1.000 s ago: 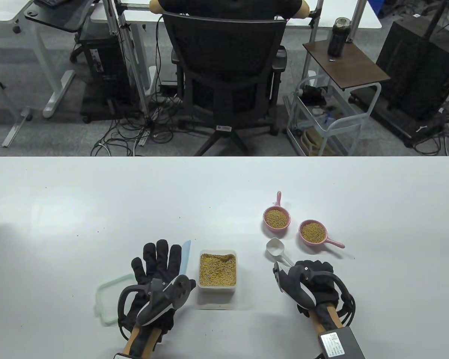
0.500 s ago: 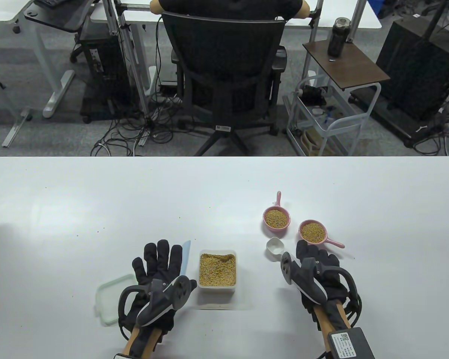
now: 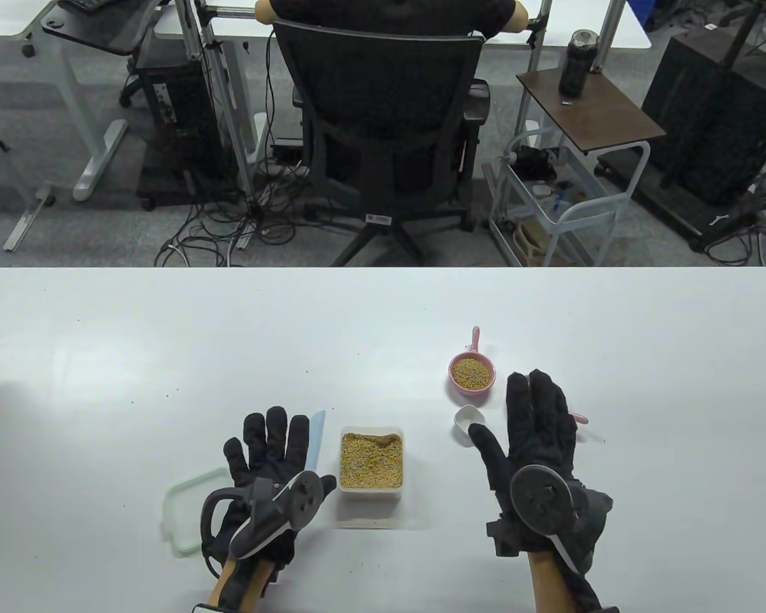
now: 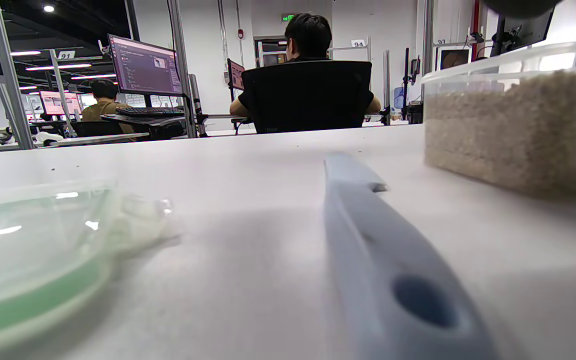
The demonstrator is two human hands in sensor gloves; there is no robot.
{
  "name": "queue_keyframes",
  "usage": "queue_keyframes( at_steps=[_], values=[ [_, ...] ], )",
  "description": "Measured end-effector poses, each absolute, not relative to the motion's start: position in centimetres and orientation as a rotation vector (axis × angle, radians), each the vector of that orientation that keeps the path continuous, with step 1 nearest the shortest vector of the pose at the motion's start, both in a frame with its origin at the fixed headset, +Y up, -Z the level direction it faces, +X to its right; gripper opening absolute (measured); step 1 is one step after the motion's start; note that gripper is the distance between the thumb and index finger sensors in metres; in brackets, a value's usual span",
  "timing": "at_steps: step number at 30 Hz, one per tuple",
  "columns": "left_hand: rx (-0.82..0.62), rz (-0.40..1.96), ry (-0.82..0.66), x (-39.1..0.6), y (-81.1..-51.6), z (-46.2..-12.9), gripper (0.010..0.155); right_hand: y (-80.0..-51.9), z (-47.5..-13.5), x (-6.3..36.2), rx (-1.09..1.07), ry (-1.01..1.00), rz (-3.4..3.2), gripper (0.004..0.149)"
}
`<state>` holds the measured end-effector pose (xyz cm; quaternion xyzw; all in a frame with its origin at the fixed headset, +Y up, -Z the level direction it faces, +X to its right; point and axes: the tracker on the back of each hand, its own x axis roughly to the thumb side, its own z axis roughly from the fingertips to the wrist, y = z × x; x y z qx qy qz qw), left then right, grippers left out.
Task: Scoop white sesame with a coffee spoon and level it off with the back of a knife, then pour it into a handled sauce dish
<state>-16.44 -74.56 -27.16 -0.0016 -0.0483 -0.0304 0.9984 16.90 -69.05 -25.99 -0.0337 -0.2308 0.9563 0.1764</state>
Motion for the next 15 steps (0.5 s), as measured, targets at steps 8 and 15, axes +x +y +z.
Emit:
queue_keyframes(
  at_steps=[8, 15],
  values=[
    [-0.034, -0.049, -0.075, -17.0, -75.0, -27.4, 0.095, -73.2, -27.3, 16.9, -0.158, -0.404, 2.917, 0.081],
    [-0.02, 0.016, -0.051, -18.3, -73.8, -27.7, 0.096, -72.9, -27.3, 16.5, -0.135, -0.427, 2.927, 0.081]
  ],
)
